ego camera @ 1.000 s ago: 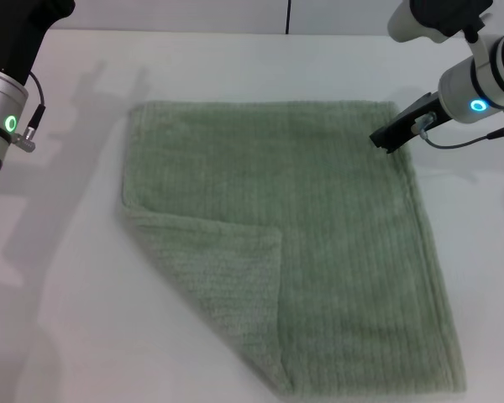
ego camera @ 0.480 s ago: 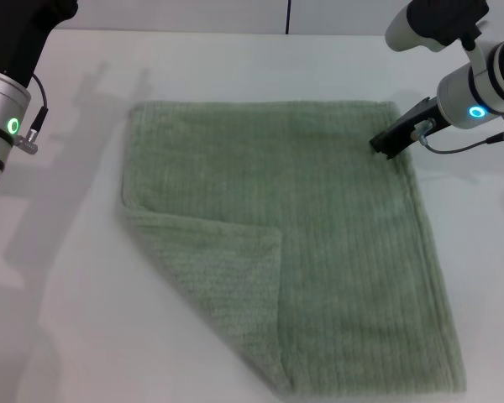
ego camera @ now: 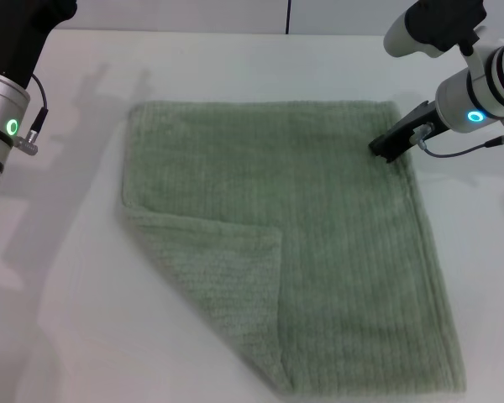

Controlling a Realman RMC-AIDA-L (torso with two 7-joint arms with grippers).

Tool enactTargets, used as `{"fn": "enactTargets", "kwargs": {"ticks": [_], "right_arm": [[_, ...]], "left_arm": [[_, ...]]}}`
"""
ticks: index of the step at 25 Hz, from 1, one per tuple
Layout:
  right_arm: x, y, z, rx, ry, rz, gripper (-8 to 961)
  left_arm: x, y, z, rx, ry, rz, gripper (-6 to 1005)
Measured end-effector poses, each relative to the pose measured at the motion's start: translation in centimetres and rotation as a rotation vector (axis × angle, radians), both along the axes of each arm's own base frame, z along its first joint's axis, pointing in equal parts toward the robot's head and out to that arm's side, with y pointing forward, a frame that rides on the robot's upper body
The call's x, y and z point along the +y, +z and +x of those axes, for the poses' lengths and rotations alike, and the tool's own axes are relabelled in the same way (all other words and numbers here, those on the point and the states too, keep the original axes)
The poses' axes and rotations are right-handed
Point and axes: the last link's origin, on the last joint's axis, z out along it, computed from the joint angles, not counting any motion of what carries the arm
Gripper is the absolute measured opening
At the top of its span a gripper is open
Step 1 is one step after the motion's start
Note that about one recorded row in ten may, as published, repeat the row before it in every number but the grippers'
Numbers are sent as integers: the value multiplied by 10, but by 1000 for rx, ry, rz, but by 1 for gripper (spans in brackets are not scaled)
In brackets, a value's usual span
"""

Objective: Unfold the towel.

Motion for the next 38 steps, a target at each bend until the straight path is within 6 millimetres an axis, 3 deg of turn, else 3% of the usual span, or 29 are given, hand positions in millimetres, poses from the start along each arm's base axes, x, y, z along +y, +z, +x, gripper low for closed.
{"fn": "enactTargets", "kwargs": {"ticks": [20, 27, 38], "right_arm": [[-2, -2, 5, -4, -10, -1, 44], [-2, -2, 4, -5, -7, -2, 47], [-1, -2, 3, -7, 0, -3, 51]], "left_arm": [[0, 0, 2, -37, -31, -51, 761], [16, 2, 19, -45, -132, -305, 760], [19, 16, 50, -27, -211, -596, 759]]}}
